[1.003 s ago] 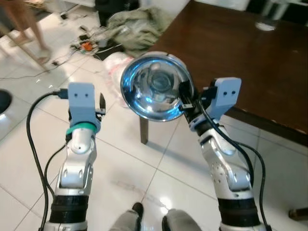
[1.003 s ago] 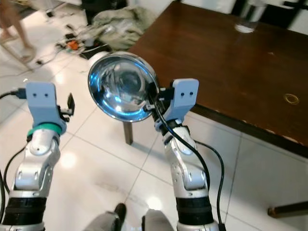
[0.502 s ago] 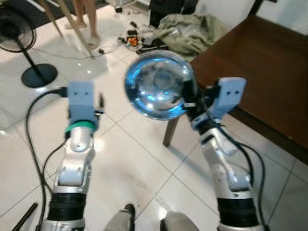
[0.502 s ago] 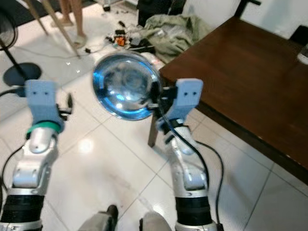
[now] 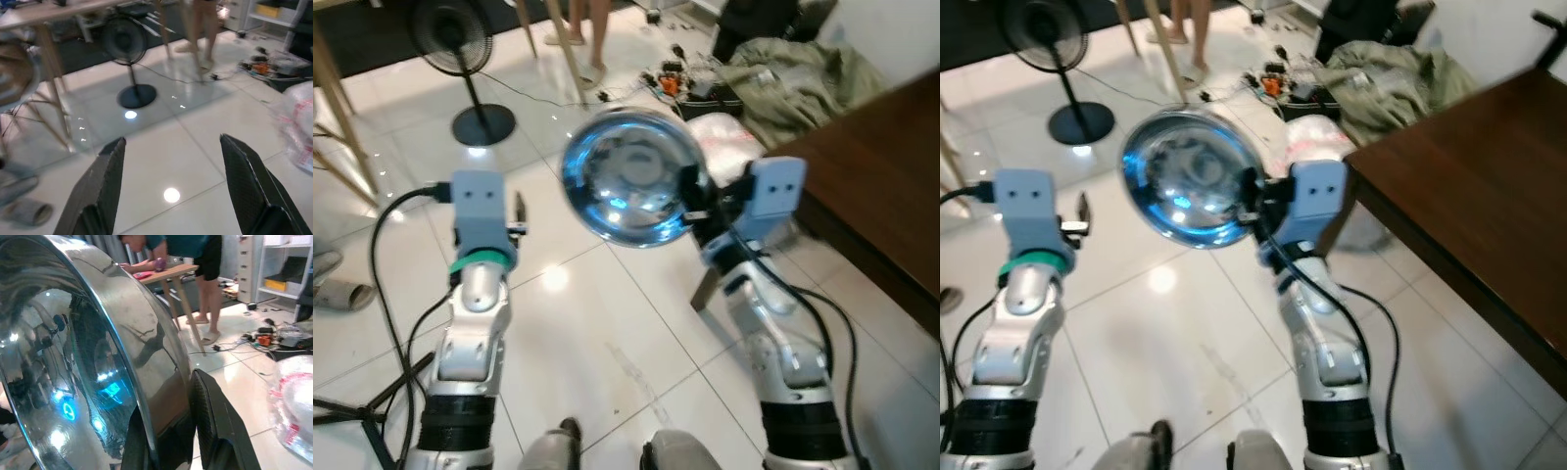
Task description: Setting the table
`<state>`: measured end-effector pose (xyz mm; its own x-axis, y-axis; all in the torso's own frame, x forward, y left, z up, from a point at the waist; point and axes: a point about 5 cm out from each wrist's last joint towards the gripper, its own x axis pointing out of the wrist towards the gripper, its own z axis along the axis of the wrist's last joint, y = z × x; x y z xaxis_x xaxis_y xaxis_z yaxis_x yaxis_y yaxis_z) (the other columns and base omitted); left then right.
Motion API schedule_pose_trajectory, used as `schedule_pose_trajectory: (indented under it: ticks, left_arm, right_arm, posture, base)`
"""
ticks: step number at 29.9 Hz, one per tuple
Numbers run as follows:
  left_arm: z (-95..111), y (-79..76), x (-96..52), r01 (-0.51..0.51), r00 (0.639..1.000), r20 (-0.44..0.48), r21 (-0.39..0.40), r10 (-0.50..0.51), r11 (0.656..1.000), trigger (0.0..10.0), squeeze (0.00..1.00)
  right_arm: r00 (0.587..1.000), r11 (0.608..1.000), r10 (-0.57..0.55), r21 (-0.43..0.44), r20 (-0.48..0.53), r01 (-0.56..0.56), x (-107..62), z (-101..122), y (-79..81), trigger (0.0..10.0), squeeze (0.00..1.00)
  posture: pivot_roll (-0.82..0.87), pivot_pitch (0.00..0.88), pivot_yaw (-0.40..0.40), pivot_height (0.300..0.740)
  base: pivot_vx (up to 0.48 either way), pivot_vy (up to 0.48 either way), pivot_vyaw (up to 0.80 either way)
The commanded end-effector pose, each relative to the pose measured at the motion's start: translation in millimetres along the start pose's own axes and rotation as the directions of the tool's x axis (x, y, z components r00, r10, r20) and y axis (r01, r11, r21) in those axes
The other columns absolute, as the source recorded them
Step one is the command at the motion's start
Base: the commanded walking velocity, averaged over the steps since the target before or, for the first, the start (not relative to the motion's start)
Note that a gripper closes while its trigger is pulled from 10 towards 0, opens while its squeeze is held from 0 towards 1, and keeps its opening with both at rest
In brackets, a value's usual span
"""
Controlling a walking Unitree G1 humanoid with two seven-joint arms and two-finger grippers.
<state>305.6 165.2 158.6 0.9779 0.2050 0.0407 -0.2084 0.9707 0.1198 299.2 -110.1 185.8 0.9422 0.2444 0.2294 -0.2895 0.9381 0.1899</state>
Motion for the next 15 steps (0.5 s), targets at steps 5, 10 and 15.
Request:
schedule_pose_trajectory:
  ticks: [5,10,15]
  left_arm:
    - [-9,6.8,0.8,-0.057,0.998,-0.033,0.044,0.059,0.997,10.0,0.0]
    - [-9,9.3,3.1,-0.078,0.996,-0.038,0.042,0.08,0.996,10.0,0.0]
    - [-8,7.4,4.4,-0.074,0.997,-0.036,0.029,0.075,0.997,10.0,0.0]
  right_arm:
    - [1.0,1.0,-0.005,0.004,-0.006,0.005,-0.9,-2,1.6,10.0,0.0]
    - [1.0,1.0,-0.028,-0.011,-0.012,0.028,-0.8,-3,-2.6,10.0,0.0]
    - [0.998,0.988,-0.063,-0.14,-0.018,0.06,-2.6,-6,-20.2,10.0,0.0]
  posture:
    - [-0.18,0.0,0.028,0.74]
    - [-0.19,0.0,0.027,0.74]
    - [-0.19,0.0,0.027,0.74]
  base:
    - [0.103,0.0,0.48]
    - [0.373,0.302,0.0]
    - [0.385,0.286,0.0]
